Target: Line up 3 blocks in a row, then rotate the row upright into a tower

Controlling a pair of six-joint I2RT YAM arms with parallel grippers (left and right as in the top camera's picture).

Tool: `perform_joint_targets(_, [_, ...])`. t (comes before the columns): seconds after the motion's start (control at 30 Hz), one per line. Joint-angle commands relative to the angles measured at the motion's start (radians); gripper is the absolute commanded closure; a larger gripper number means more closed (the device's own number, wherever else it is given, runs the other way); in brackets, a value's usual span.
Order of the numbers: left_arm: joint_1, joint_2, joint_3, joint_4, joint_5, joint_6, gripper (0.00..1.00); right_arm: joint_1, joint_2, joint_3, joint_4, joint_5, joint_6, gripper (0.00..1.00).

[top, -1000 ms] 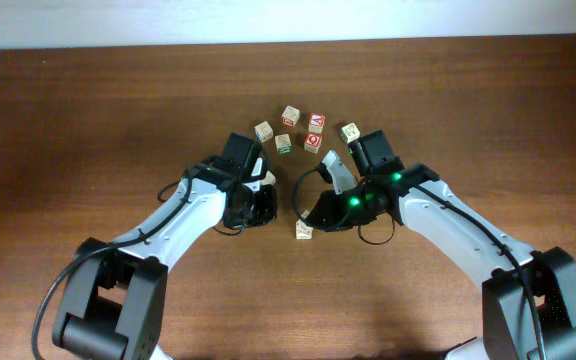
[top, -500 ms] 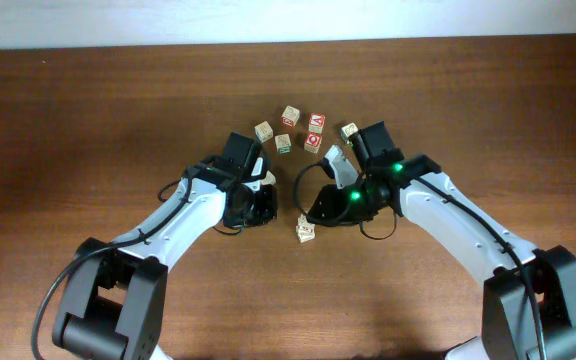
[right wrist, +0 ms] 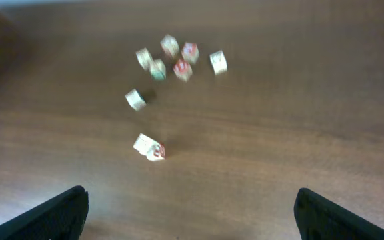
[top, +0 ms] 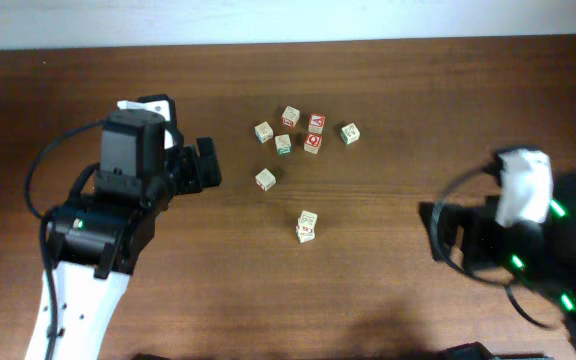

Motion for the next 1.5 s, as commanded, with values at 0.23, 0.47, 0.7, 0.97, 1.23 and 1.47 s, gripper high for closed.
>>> perform_joint_targets(0.23, [0.002, -0.051, 0.008, -0.009, -0.038, 0.016, 0.01, -0.07, -0.325, -0.145, 0.162, 0.341, -0.034, 0.01])
perform_joint_targets(0.47, [0.002, -0.051, 0.008, -0.009, -0.038, 0.016, 0.01, -0.203, -0.959, -1.397, 1.206, 0.152, -0.141, 0.01])
perform_joint_targets(0.7, [0.002, -0.051, 0.008, -0.009, -0.038, 0.016, 0.01, -0.202, -0.957, -1.571, 1.279, 0.13, -0.138, 0.01])
perform_joint_targets(0.97, [0.002, -0.053, 0.008, -0.048, -0.047, 0.016, 0.01, -0.202, -0.956, -1.571, 1.279, 0.13, -0.138, 0.01])
perform_joint_targets(1.23, [0.124, -0.957, -1.084, 0.747, 0.035, 0.427, 0.01, -0.202, -0.956, -1.571, 1.279, 0.13, -0.138, 0.01])
perform_joint_targets(1.47, [0.123, -1.203, -1.324, 0.813, 0.031, 0.555, 0.01, -0.202, -0.956, -1.571, 1.279, 0.13, -0.138, 0.02])
